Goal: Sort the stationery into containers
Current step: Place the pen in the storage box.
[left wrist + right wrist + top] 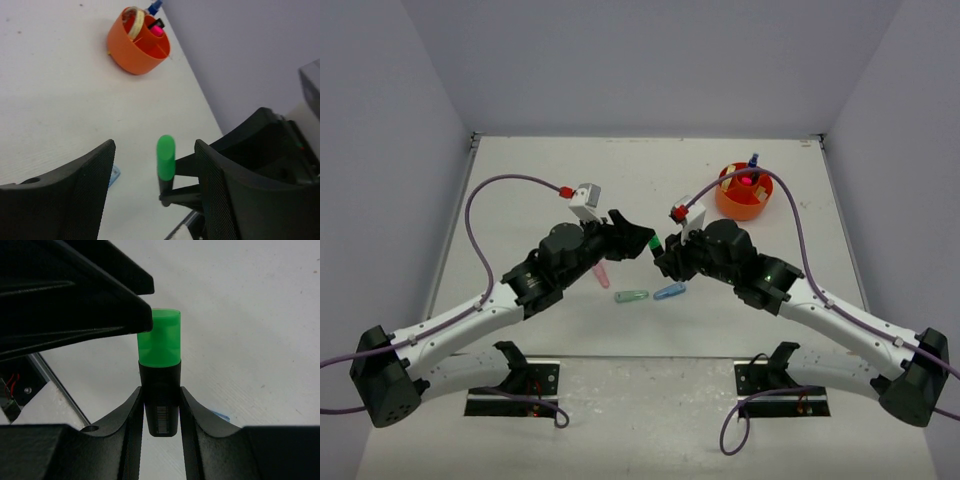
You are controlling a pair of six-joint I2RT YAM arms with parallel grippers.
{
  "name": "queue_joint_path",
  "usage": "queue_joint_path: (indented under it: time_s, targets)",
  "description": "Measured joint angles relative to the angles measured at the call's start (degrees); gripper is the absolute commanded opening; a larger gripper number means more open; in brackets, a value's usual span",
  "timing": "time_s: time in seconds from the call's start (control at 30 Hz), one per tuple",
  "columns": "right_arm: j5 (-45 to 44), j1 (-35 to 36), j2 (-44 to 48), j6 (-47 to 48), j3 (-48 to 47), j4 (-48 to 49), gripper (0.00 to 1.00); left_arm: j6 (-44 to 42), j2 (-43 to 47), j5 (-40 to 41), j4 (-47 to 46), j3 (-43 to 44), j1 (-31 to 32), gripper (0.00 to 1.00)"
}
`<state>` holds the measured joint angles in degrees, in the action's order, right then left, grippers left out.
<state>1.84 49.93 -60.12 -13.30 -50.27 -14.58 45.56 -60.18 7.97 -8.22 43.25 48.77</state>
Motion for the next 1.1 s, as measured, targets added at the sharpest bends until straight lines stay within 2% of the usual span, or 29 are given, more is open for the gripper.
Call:
queue_joint_path:
  time_s: [0.1,0.13,0.2,0.27,0.43,0.47,0.53,0.6,0.8,0.9,1.1]
  targets:
    - [0.5,0.0,0.9,-0.6,0.5,0.0,0.00,0.7,-2.3,-3.3,-4.5,1.0,0.0,0.47]
    - [0.7,0.0,1.4,-0.8,0.6,0.0,0.00,0.9,-3.1,-4.3,-5.6,1.3,0.0,0.36]
    - [0.7,0.0,2.8,-1.0,0.8,-0.1,0.00,1.3,-4.7,-6.2,-7.7,1.8,0.0,0.29]
    - [0.7,0.0,3.9,-1.1,0.9,-0.5,0.00,1.5,-6.4,-8.0,-9.8,2.2,-0.1,0.27]
    - [0.2,0.0,4.5,-1.1,1.0,-1.9,0.00,1.8,-10.7,-11.8,-13.0,4.1,-0.3,0.28]
    - [0.0,0.0,4.6,-1.1,1.1,-2.2,0.00,1.8,-11.2,-12.5,-13.3,4.4,-0.3,0.31]
    - [-0.9,0.0,4.8,-1.1,1.1,-2.5,0.00,1.6,-11.7,-13.5,-13.5,4.9,-0.3,0.48]
    - [-1.4,0.0,5.2,-1.0,1.1,-2.6,0.00,1.4,-11.7,-14.4,-13.4,5.4,-0.2,0.55]
    - [-3.4,0.0,7.9,-1.0,1.1,-2.6,0.00,-0.2,-11.7,-15.1,-12.6,6.6,0.0,0.55]
    - [-4.0,0.0,9.1,-1.0,1.1,-2.5,0.00,-0.9,-11.7,-15.0,-11.3,6.7,0.1,0.46]
    - [-5.5,0.0,9.2,-1.0,1.1,-2.6,0.00,-2.1,-11.7,-16.4,-10.5,6.7,0.1,0.11]
